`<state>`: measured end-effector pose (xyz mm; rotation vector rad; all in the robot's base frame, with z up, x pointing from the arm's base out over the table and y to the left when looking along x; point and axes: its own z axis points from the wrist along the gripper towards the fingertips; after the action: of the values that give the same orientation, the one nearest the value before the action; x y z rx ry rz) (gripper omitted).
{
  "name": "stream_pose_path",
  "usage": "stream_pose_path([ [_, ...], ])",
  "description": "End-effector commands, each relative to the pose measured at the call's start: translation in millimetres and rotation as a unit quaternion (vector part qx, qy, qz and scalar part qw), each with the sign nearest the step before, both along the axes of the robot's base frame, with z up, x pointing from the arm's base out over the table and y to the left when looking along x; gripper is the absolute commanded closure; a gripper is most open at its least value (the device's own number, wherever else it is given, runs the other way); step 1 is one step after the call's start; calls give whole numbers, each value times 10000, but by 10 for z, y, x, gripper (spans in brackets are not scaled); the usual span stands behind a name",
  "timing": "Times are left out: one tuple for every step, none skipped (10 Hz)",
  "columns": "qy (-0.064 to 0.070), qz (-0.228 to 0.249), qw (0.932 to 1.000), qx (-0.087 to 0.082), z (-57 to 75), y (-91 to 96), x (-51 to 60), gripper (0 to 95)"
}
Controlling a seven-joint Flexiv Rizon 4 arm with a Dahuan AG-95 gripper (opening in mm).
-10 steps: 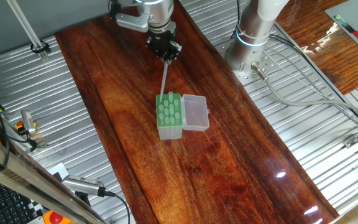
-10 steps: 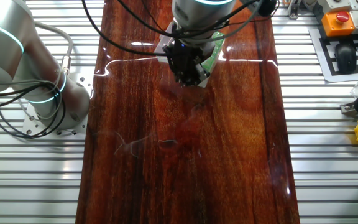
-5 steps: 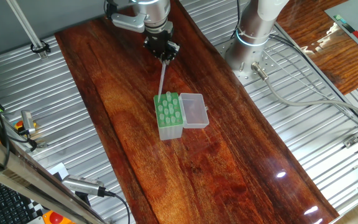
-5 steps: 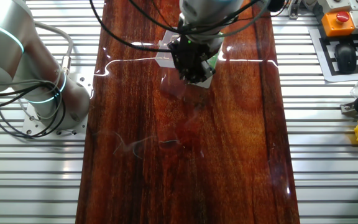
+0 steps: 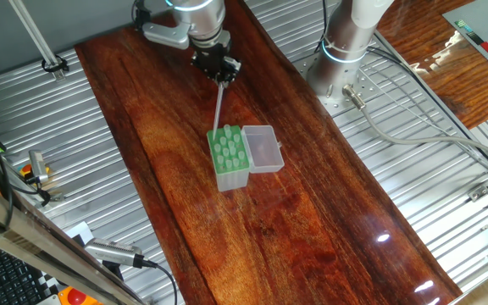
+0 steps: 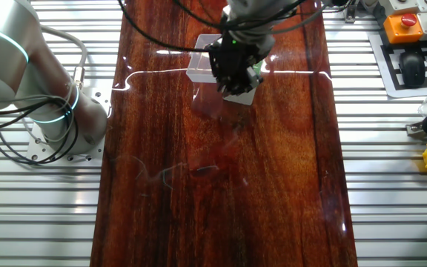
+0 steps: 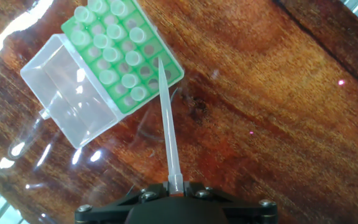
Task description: Insert a large pipette tip into the holder for large pipette tips
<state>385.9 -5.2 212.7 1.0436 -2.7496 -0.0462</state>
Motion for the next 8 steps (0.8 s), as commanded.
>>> stream_pose_path([
  [63,-21,10000,-55,11,19,14,950],
  [97,-31,9999,-102,10,33,18,950],
  [157,-44,9997,-193,9,58,26,950],
  [190,-43,9995,-267,14,82,32,950],
  [281,-54,9989,-367,34,127,44,950],
  [324,-57,9985,-427,47,162,62,950],
  [352,-60,9983,-451,54,183,75,950],
  [388,-62,9981,-477,61,206,98,950],
])
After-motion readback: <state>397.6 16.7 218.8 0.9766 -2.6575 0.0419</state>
